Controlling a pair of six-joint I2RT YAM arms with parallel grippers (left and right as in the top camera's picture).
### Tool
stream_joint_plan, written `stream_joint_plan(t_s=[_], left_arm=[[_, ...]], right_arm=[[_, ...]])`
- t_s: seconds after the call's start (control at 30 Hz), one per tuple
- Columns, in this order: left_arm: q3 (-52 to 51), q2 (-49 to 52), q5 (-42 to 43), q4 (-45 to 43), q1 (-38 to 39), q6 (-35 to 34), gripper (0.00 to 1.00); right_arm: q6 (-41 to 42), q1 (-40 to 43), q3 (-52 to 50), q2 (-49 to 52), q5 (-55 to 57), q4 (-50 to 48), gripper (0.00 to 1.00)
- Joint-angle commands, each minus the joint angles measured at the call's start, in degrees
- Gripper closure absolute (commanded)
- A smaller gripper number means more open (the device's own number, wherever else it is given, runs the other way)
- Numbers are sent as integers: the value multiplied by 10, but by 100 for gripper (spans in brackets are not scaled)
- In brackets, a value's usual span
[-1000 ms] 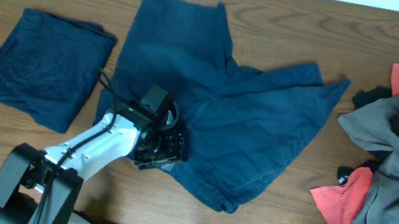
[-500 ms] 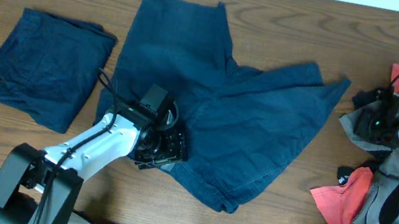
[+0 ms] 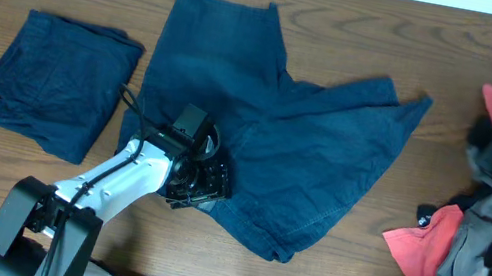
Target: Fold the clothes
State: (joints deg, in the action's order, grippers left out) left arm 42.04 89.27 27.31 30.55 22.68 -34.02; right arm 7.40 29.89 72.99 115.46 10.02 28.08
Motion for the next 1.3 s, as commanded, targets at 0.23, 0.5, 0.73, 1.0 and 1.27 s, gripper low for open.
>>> stream_joint_plan(t_s=[0.23,0.5,0.73,1.0,1.27], left_arm=[[3,6,-1,0,2,8,28],[3,6,-75,6,-15,-23,65],[3,6,-106,12,-88,-22,94],[2,6,-102,72,-102,-22,78],[2,6,-102,76,-102,-22,46]], right_arm=[[62,49,101,-23,-156,58,65],[43,-2,103,-111,-283,125,59],[14,-51,98,-116,-281,196,59],[-38,-119,26,-106,-281,146,43],[5,-180,-93,-104,-282,-71,45]])
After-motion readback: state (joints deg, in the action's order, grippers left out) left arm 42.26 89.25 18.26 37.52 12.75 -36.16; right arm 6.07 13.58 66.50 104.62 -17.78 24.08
